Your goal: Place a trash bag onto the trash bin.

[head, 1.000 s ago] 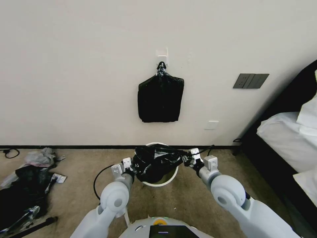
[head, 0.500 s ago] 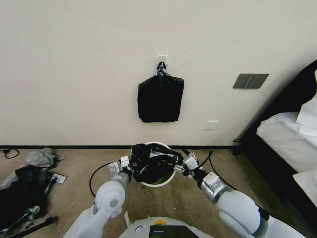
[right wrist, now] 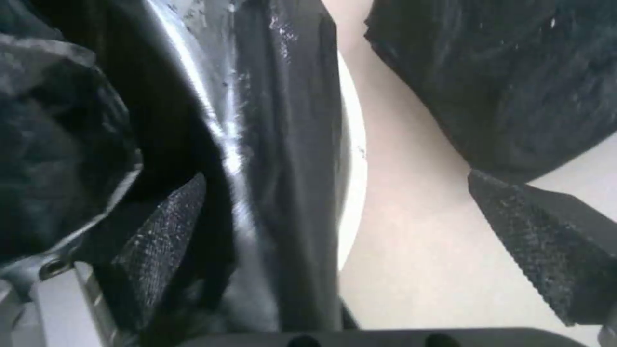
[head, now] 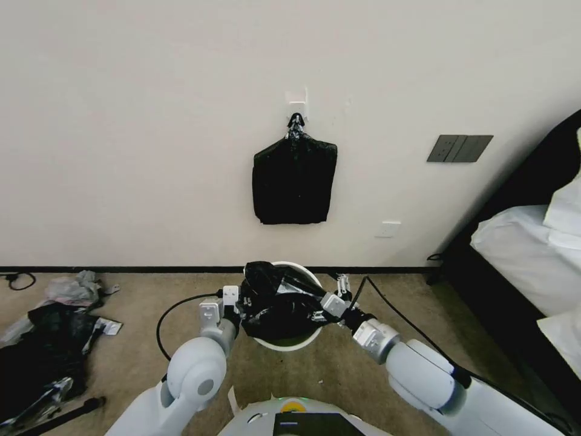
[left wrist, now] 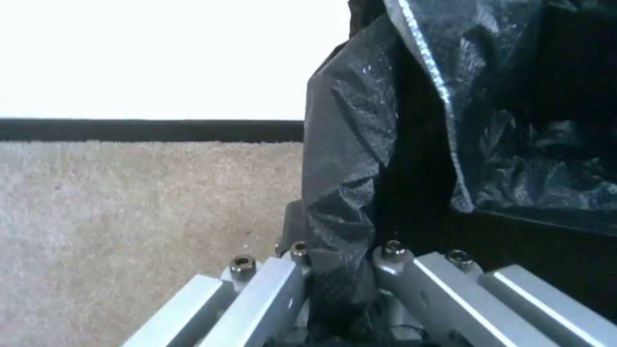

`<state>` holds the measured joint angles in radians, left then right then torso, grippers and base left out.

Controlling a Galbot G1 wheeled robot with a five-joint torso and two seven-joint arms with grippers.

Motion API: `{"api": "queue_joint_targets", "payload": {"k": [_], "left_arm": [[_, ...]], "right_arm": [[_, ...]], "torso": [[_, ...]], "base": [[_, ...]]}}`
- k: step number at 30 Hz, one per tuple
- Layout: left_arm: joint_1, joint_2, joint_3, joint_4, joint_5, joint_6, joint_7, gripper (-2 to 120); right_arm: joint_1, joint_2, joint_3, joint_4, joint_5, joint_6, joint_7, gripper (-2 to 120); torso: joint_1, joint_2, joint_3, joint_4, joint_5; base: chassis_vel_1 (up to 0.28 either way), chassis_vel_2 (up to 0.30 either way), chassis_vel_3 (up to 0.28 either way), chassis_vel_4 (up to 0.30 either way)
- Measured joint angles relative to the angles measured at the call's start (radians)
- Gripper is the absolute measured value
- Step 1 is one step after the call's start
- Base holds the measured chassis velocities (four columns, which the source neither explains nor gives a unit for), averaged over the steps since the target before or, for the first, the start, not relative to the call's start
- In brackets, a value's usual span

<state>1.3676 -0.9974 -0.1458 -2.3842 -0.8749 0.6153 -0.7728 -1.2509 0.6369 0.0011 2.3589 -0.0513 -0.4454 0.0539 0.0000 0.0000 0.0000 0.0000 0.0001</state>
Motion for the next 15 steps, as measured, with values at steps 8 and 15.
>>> {"api": "queue_joint_targets", "payload": {"k": [8,15], "left_arm": [[0.022,0.008,0.019,-0.026,0.036,0.019,0.011,1],[0.024,0.004,0.033,-0.030,0.012,0.028,0.005,1]], "right_arm": [[0.095,-0.039,-0.079,-0.025,-0.189,0.018,-0.064,100],[0.109,-0.025,-0.094,-0.045,-0.367,0.126,-0.117,100]], "torso": [[0.000,0.000,0.000,0.0001,-0.0001],[0.000,0.000,0.000,0.0001,-0.0001]], "base": [[0.000,0.000,0.000,0.000],[0.000,0.000,0.000,0.000]]}}
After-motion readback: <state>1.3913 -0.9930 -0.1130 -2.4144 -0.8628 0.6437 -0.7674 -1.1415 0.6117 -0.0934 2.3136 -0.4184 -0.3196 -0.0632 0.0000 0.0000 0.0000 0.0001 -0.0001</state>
